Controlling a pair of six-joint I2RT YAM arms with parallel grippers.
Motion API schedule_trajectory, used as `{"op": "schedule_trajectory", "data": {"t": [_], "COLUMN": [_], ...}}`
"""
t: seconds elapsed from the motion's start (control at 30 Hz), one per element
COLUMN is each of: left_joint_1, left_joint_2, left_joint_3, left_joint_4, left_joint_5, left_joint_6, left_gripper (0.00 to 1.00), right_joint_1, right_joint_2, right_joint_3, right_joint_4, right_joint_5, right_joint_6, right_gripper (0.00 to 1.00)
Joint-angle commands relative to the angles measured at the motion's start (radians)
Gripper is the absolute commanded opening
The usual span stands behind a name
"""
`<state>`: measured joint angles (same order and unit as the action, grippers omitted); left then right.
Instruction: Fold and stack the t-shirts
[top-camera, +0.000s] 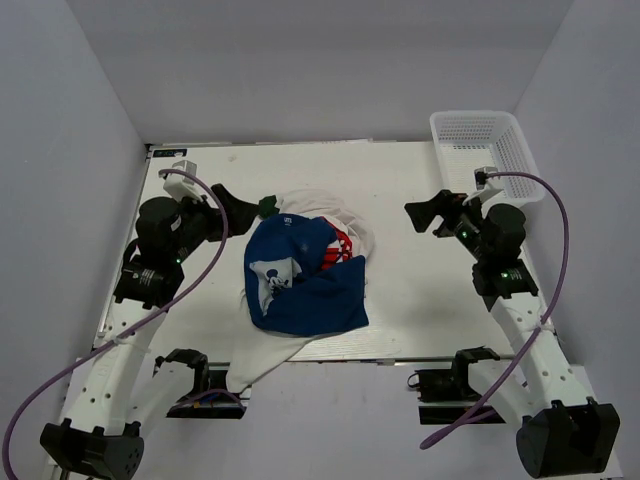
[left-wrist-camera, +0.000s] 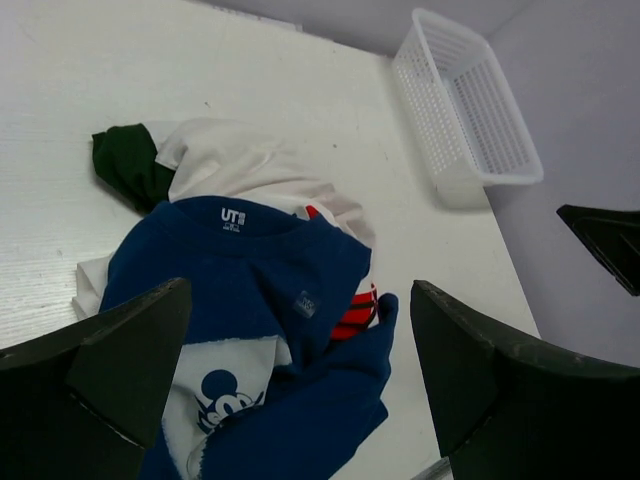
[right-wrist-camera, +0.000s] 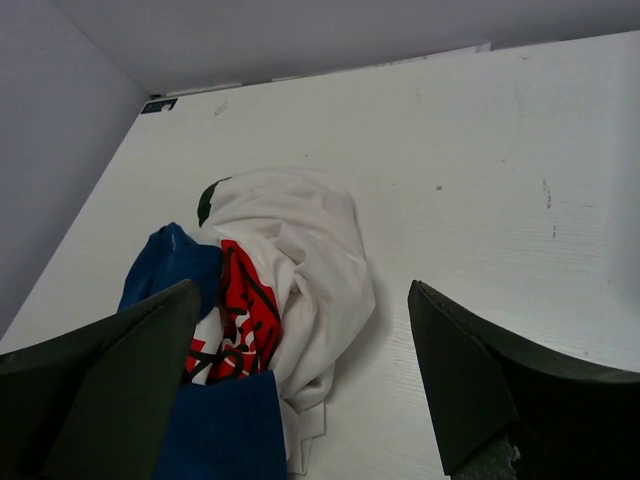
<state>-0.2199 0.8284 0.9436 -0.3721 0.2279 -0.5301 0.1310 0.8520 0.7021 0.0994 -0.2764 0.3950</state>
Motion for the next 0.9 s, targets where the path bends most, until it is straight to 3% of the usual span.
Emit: {"op": "schedule_trajectory", "data": {"t": [0.0,0.1,0.17,0.27,0.4,0.5,0.57,0.67,0.87], "left_joint_1": [-0.003,-0.003,-0.003,-0.003,-0.003,-0.003,-0.003,-0.012,-0.012], "left_joint_2": [0.009,0.018,0.018,0.008,0.046,0.075,0.107,0.136,0.161], "left_joint_3": [0.05,0.073,0.064,0.031,0.03,0.03,0.021,0.032,0.093], "left_joint_4": [-0.047,-0.07,-0.032,0.012,-0.014,-0.053,-0.076,-0.181,-0.396], "left_joint_5": [0.051,0.094,0.194,0.235,0.211,0.182,0.14,-0.014,-0.28], "left_joint_6": [0.035,0.082,0.107,0.107,0.088,0.07,0.052,0.019,-0.068], "left_gripper": [1.0,1.0,1.0,1.0,1.0,1.0,1.0,1.0,1.0], "right_joint_1": [-0.002,-0.005,-0.004,-0.001,0.033,0.133,0.267,0.465,0.836], "right_joint_2": [0.024,0.036,0.045,0.085,0.194,0.232,0.261,0.366,0.614], "right_joint_3": [-0.001,-0.004,-0.018,-0.013,0.143,0.212,0.246,0.382,0.458], "right_joint_4": [0.033,0.008,0.028,0.049,-0.044,-0.07,-0.098,-0.21,-0.291], "right_joint_5": [-0.043,0.061,0.095,0.077,-0.016,-0.012,0.051,0.23,0.544], "right_joint_6": [0.021,0.051,0.039,0.008,-0.08,-0.136,-0.211,-0.307,-0.552], "right_gripper": [0.9,0.9,0.9,0.9,0.9,0.9,0.9,0.9,0.9]}}
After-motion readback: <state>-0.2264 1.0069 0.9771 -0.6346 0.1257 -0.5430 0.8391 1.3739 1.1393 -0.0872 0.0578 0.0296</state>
